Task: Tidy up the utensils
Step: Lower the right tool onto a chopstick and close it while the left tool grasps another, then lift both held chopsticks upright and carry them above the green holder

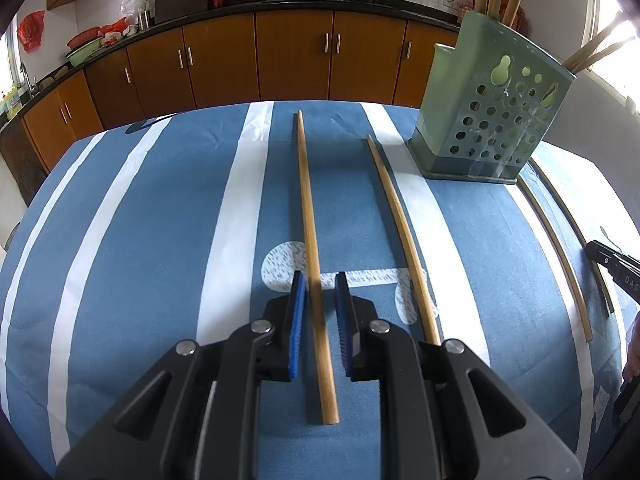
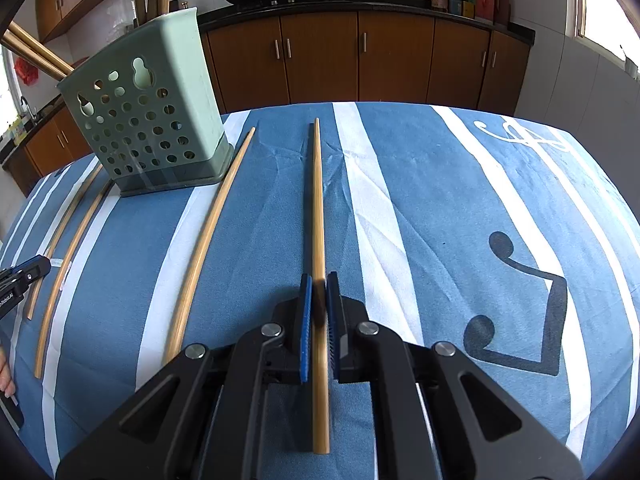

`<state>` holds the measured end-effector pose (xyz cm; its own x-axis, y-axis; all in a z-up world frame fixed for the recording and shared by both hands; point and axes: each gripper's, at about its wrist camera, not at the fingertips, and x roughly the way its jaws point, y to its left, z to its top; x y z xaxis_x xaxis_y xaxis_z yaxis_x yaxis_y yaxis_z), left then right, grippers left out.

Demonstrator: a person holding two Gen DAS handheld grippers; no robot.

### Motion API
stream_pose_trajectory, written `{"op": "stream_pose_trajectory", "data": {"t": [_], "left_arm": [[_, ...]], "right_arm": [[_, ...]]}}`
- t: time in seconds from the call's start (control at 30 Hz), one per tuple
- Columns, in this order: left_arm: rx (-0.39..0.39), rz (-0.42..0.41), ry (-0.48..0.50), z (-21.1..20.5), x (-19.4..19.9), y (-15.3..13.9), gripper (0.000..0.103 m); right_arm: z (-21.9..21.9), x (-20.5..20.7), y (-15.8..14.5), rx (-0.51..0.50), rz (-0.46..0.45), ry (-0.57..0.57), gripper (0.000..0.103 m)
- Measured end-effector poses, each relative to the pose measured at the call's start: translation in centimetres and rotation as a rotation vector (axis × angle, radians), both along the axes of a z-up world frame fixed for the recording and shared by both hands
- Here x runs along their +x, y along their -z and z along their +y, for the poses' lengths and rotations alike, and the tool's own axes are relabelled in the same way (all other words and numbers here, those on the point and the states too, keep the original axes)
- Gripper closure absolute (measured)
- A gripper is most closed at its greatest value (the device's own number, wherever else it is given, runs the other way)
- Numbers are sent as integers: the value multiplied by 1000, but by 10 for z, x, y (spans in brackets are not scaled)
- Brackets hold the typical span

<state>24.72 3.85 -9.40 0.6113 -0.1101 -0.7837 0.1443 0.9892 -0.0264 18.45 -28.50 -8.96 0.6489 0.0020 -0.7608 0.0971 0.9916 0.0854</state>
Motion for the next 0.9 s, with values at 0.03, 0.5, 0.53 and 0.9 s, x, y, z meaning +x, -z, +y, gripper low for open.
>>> {"op": "stream_pose_trajectory", "data": {"t": [0.03, 0.5, 0.53, 0.9], "left_arm": [[2, 0, 0, 0, 0, 0, 86], [24, -1, -41, 4, -19, -1, 90], [32, -1, -43, 3, -20, -1, 95], [-5, -62, -18, 11, -45, -38, 95]], "right_arm": [[0, 0, 0, 0, 0, 0, 95], [-1, -19, 1, 8, 0, -4, 95], [-2, -20, 1, 9, -1, -6, 95], [-14, -54, -58, 7, -196, 3, 95]]}}
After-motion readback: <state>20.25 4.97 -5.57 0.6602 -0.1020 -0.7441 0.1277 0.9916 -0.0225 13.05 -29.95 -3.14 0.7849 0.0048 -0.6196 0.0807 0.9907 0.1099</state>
